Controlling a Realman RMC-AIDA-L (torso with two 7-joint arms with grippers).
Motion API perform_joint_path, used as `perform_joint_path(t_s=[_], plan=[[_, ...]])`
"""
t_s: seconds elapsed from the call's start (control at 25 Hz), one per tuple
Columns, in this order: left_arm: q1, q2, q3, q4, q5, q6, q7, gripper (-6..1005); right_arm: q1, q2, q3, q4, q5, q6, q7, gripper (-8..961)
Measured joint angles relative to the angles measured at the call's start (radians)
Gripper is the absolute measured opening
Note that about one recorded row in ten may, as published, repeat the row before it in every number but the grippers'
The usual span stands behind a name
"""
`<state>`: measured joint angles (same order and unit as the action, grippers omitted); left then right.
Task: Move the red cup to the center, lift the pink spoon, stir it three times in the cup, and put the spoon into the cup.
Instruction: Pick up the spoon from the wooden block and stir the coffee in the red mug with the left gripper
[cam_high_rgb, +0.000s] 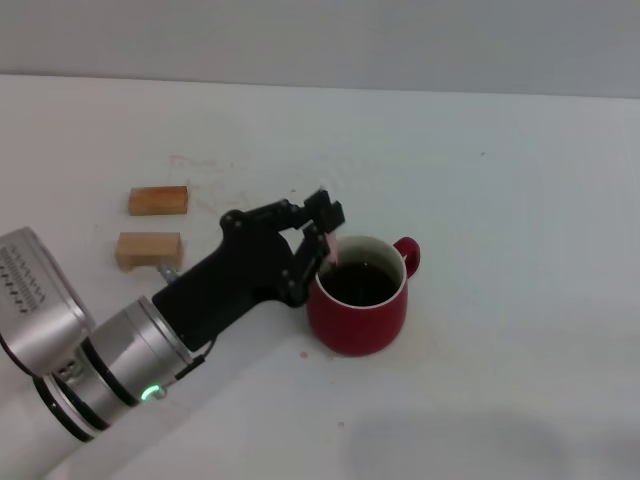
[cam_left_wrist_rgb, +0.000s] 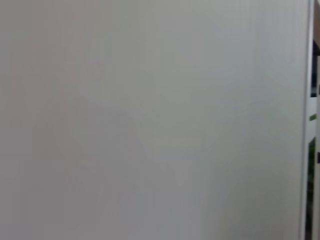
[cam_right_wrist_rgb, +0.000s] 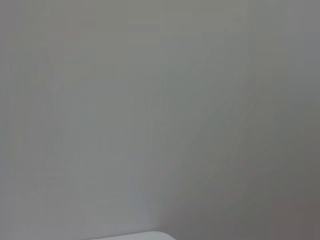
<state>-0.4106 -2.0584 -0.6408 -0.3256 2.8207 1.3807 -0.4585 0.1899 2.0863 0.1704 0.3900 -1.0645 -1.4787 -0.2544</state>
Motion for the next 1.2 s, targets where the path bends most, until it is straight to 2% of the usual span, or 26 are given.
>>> perform_joint_path(t_s=[0.36, 0.76, 1.0, 1.2], plan=[[-0.043, 0.0, -0.056, 0.02, 0.001, -0.058, -0.001, 133, 0.004, 0.0, 0.0, 0.0, 0.0, -0.003, -0.002, 1], [-0.09, -0.01, -0.018, -0.014, 0.007, -0.113, -0.001, 133, 0.002, 0.0, 0.0, -0.005, 0.0, -0.003, -0.003, 0], [-0.081, -0.009, 0.041, -0.049, 0.008, -0.117, 0.003, 132, 0.003, -0.001, 0.0, -0.008, 0.0, -0.001, -0.003, 0], [-0.039, -0.007, 0.062, -0.062, 0.008, -0.108, 0.011, 132, 0.009, -0.002, -0.006, -0.008, 0.0, 0.007, -0.003, 0]])
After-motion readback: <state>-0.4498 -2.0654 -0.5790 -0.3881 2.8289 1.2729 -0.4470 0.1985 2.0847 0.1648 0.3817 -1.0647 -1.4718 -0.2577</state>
